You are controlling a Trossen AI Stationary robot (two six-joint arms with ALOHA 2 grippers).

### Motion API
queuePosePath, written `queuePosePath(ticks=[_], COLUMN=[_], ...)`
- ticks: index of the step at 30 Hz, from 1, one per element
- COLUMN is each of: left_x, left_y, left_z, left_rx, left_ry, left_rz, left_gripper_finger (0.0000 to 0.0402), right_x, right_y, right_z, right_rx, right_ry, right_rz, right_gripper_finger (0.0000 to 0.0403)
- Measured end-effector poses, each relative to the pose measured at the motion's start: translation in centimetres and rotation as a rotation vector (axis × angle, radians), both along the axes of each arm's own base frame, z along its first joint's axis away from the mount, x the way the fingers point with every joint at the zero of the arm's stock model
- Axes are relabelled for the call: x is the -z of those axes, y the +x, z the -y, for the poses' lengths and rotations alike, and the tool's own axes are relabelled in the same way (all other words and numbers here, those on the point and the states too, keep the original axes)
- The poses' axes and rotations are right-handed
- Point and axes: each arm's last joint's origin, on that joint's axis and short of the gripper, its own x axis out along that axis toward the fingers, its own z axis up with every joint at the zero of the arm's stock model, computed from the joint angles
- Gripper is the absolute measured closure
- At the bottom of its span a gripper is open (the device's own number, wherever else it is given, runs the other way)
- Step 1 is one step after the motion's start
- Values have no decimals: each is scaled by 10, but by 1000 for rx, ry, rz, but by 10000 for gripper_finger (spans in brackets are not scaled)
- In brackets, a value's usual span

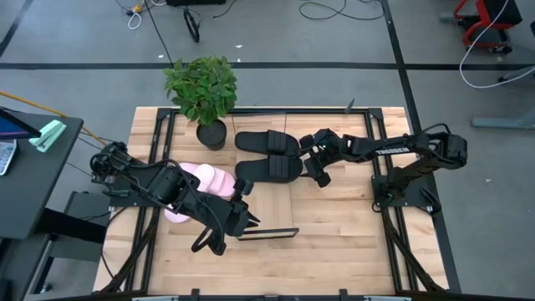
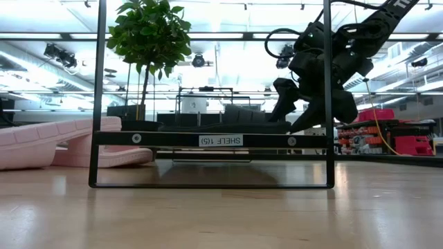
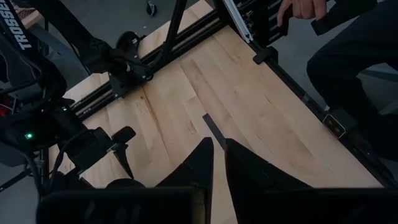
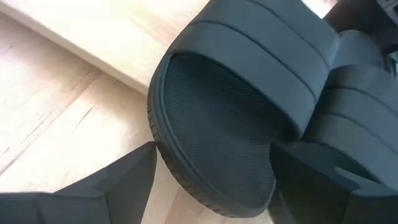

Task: Pick and place slides into the shelf
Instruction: Put the black slipper on the shelf, then put the bottom pink slipper on the shelf

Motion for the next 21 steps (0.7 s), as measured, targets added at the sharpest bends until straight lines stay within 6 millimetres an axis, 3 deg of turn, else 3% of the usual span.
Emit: queuePosePath(ticks=[14,21], left_x=[0,2], left_y=[0,-2], left_z=[0,0], left_rx=[-10,-3], left_ry=[-13,9], left_rz=[-3,-27], left_gripper_finger=[348,353], right_x=[1,-27], right_y=[-3,-15], right_z=[0,-9], right_rx=[38,88], right_ry=[1,-55], right_rz=[-55,7], right_gripper_finger=[85,85])
